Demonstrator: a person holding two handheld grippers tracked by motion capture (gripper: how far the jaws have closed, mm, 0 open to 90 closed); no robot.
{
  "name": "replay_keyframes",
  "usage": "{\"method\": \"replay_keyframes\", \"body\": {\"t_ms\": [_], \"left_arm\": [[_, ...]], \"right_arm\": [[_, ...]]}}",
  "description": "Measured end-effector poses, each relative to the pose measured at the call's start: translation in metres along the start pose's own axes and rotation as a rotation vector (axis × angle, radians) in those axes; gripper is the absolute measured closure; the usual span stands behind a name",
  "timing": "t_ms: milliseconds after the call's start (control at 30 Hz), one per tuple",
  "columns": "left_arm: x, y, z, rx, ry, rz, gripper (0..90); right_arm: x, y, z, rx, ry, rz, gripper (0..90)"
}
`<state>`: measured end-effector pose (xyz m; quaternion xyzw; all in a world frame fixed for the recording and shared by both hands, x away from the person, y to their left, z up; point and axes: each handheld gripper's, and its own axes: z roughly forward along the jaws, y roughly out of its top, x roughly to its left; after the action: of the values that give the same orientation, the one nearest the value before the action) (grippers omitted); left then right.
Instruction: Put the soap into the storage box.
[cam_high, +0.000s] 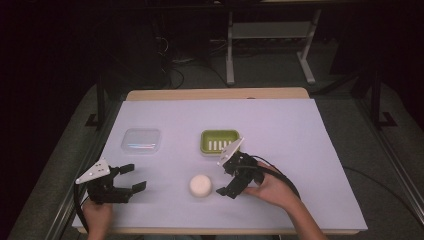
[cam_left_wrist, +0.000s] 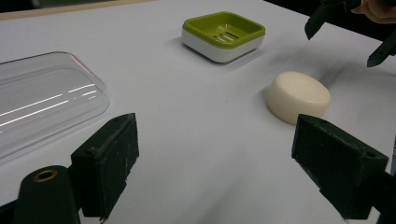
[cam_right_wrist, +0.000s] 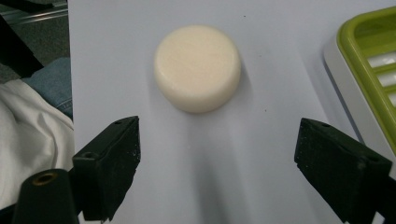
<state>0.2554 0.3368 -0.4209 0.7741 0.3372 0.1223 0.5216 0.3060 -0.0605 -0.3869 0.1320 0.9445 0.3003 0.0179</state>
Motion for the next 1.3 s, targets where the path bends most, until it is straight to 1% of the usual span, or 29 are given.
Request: {"method": "replay_keyframes", "body": {"t_ms": [100,133,167,433,600,667,1000,1267,1300], "left_arm": [[0.000,0.000,0.000,0.000,-0.001,0.002,14.5],[0.000,0.000,0.000,-0.001,-0.001,0.001,14.5],[0.000,0.000,0.000,-0.001,-0.001,0.001,14.5],[0.000,0.000,0.000,0.000,-0.002,0.003,14.5],[0.000,0.000,0.000,-0.001,-0.001,0.001,14.5],[0.000,0.000,0.000,0.000,-0.001,0.001,14.5],[0.000,0.000,-0.001,0.000,-0.001,0.000,14.5],[0.000,0.000,-0.001,0.001,-0.002,0.001,14.5],[0.000,0.000,-0.001,0.000,-0.001,0.001,14.5]], "right_arm": [[-0.002,0.006,0.008,0.010,0.011,-0.004,13.8],[-0.001,0.007,0.009,0.016,0.014,-0.002,13.8],[-0.002,0.008,0.010,0.013,0.012,-0.010,13.8],[0.002,0.021,0.020,0.024,0.025,-0.031,13.8],[0.003,0.024,0.025,0.033,0.026,-0.045,13.8],[0.004,0.026,0.028,0.039,0.031,-0.039,13.8],[0.005,0.030,0.039,0.053,0.037,-0.044,13.8],[0.006,0.033,0.051,0.068,0.026,-0.051,13.9],[0.007,0.033,0.051,0.070,0.030,-0.042,14.0]]}}
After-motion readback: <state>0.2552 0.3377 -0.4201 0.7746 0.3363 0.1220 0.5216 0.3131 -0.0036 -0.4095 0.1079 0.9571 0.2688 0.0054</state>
